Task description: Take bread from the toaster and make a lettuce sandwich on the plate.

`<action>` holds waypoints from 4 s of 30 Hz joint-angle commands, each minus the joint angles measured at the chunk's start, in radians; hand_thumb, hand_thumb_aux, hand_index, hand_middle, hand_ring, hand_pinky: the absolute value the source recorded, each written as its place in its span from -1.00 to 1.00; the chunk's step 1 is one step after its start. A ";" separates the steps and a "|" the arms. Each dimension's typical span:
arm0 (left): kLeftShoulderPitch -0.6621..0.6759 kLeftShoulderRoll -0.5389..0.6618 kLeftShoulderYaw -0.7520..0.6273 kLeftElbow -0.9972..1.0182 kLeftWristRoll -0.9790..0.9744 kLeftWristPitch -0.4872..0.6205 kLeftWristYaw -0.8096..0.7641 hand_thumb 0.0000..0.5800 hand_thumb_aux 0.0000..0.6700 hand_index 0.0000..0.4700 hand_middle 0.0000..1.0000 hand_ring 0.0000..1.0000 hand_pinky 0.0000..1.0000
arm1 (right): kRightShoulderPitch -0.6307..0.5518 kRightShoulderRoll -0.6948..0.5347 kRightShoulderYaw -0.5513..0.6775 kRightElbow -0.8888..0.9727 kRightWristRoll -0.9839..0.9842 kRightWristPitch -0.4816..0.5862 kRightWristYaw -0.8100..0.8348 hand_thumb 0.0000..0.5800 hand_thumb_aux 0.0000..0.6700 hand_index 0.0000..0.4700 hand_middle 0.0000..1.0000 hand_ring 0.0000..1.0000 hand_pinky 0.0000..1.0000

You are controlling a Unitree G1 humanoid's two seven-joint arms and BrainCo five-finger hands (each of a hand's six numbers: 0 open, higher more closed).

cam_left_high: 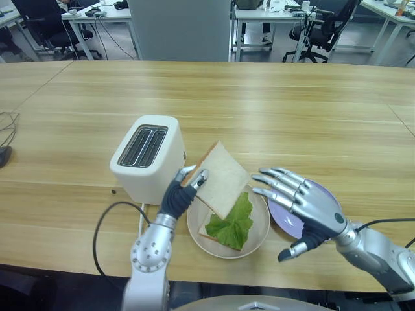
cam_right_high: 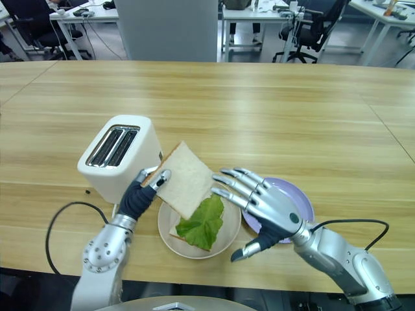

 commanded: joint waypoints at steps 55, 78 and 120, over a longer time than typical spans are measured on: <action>0.018 0.013 -0.272 0.442 0.059 -0.177 0.232 1.00 1.00 0.96 1.00 1.00 1.00 | -0.044 0.049 0.203 0.122 -0.202 0.104 0.194 -1.00 -1.00 -1.00 -1.00 -1.00 -1.00; -0.052 0.093 -0.348 0.479 0.430 -0.152 0.287 -0.05 -0.45 -0.46 -0.02 -0.02 -0.02 | -0.207 0.099 0.430 0.472 -0.302 0.199 0.312 -1.00 -1.00 -1.00 -1.00 -1.00 -1.00; -0.005 0.654 0.190 0.050 0.043 -0.599 -0.197 1.00 1.00 0.96 1.00 1.00 1.00 | -0.078 0.009 0.198 0.039 0.625 0.225 0.566 1.00 1.00 0.96 1.00 1.00 1.00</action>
